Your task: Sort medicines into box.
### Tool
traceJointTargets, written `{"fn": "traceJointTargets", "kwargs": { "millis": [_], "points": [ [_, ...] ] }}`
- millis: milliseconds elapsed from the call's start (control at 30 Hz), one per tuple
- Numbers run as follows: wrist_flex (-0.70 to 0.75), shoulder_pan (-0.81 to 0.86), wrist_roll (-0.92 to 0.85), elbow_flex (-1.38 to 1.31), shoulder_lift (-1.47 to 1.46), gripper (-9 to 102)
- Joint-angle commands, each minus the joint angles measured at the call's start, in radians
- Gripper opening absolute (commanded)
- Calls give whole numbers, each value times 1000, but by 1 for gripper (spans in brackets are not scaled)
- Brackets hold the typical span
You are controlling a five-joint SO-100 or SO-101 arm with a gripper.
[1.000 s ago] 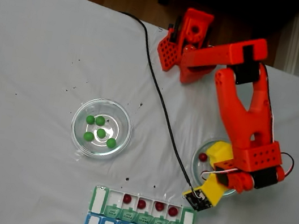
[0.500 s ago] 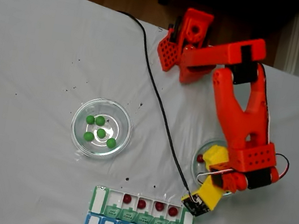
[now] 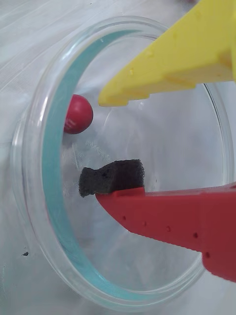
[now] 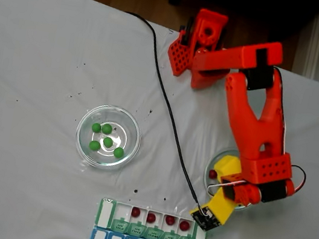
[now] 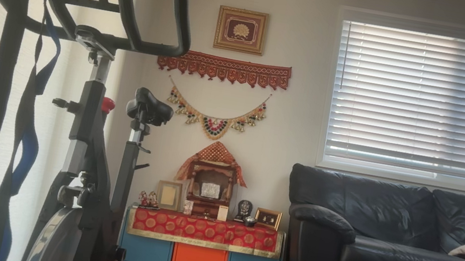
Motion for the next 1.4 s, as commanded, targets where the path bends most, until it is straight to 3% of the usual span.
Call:
{"fn": "traceJointTargets", "kwargs": {
  "millis": [0,1367],
  "points": [
    [8,15,-12,-77,83,21],
    [35,55,-58,-184,-46,21]
  ]
}}
